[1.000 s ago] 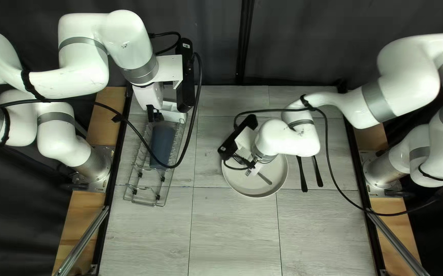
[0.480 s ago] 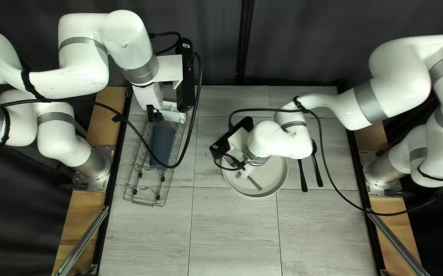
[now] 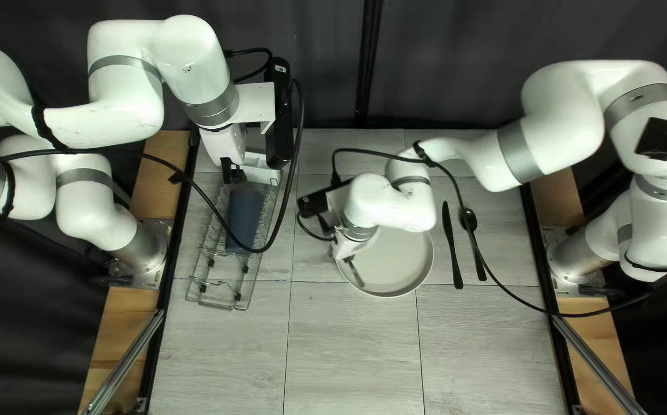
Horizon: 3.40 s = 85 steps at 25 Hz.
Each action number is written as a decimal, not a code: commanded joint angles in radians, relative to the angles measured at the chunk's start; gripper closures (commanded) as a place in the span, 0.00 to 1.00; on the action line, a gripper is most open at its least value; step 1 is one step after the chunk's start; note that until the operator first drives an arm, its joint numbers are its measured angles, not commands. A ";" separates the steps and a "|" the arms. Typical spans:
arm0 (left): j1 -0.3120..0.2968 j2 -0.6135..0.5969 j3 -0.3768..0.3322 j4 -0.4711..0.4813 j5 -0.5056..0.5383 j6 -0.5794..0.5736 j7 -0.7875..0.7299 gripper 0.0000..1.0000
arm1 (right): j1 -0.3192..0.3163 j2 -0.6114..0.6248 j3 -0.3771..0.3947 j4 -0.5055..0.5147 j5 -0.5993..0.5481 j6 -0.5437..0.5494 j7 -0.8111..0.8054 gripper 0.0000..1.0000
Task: Pick up and place plate onto table. Place down one fork to the left of the plate. Place spoon and knife to the right of the plate. Place cup above the knife and spoon
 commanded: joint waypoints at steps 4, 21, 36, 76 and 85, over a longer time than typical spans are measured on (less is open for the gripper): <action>0.000 0.000 0.000 0.000 0.000 0.000 0.000 0.00 | 0.038 0.079 -0.057 0.078 -0.010 -0.003 0.156 1.00; 0.000 0.000 0.000 0.000 0.000 0.000 0.000 0.00 | 0.081 0.217 -0.091 0.200 -0.004 -0.029 0.299 1.00; 0.000 0.000 0.000 0.000 0.000 0.000 0.000 0.00 | 0.115 0.203 -0.097 0.212 -0.048 0.009 0.285 0.00; 0.000 0.000 0.000 0.000 0.000 0.000 0.000 0.00 | 0.402 -1.192 -0.154 -0.674 -0.173 0.511 -0.508 0.00; 0.000 0.000 0.000 0.000 0.000 0.000 0.000 0.00 | 0.402 -1.192 -0.154 -0.674 -0.173 0.511 -0.508 0.00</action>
